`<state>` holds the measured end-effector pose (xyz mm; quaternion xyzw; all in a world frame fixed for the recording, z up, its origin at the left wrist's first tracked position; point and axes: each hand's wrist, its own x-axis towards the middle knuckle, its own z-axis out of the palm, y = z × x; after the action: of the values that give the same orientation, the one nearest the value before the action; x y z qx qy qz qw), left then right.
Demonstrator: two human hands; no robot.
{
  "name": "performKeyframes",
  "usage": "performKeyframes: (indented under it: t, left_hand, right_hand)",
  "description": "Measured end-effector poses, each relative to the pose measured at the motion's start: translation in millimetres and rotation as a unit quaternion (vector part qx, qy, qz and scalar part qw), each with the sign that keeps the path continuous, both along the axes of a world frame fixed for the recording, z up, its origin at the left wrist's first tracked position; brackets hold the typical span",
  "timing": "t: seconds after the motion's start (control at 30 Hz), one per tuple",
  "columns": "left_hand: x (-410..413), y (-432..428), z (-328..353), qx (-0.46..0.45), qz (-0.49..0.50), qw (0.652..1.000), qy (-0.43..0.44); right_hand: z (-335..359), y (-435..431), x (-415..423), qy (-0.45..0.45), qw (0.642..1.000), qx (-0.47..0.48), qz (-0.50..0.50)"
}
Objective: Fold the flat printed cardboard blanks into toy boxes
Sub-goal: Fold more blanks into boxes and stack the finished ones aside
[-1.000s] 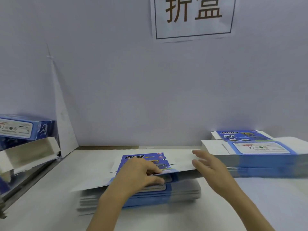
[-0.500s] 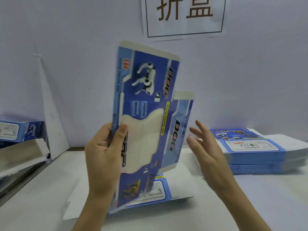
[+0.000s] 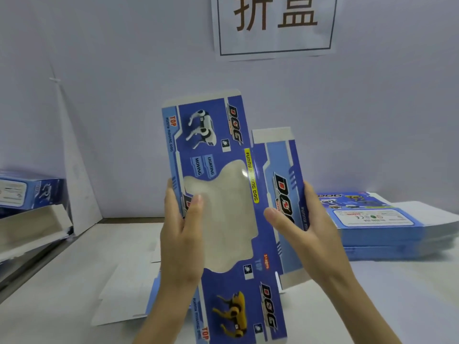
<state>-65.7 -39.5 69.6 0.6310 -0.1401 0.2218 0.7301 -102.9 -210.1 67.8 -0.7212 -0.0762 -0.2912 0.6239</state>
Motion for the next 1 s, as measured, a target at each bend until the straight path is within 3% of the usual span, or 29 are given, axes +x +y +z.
performKeyframes:
  t: [0.2, 0.3, 0.43, 0.53, 0.6, 0.77, 1.0]
  left_hand:
    - [-1.0, -15.9, -10.9, 0.035, -0.108, 0.992, 0.050]
    - [8.5, -0.7, -4.8, 0.034, -0.171, 0.983, 0.056]
    - [21.3, 27.0, -0.9, 0.040, -0.181, 0.975, 0.120]
    - [25.8, 33.6, -4.8, 0.085, -0.162, 0.973, 0.140]
    - [29.3, 35.6, -7.8, 0.058, -0.127, 0.982, 0.128]
    - [29.3, 41.4, -6.2, 0.040, -0.200, 0.971, 0.125]
    - [22.9, 33.1, -5.0, 0.051, -0.179, 0.977, 0.107]
  right_hand:
    - [-8.9, 30.2, -3.3, 0.078, 0.982, 0.001, 0.172]
    - [-6.0, 23.7, -1.3, 0.059, 0.989, 0.032, 0.133]
    - [-1.5, 1.2, 0.7, 0.106, 0.966, 0.151, 0.179]
    - [-7.2, -9.1, 5.8, 0.121, 0.965, 0.167, 0.165]
    - [-10.6, -12.6, 8.4, 0.134, 0.964, 0.173, 0.149]
    - [-11.5, -20.5, 8.8, 0.142, 0.969, 0.144, 0.144]
    - [-13.5, -25.4, 10.0, 0.142, 0.973, 0.140, 0.119]
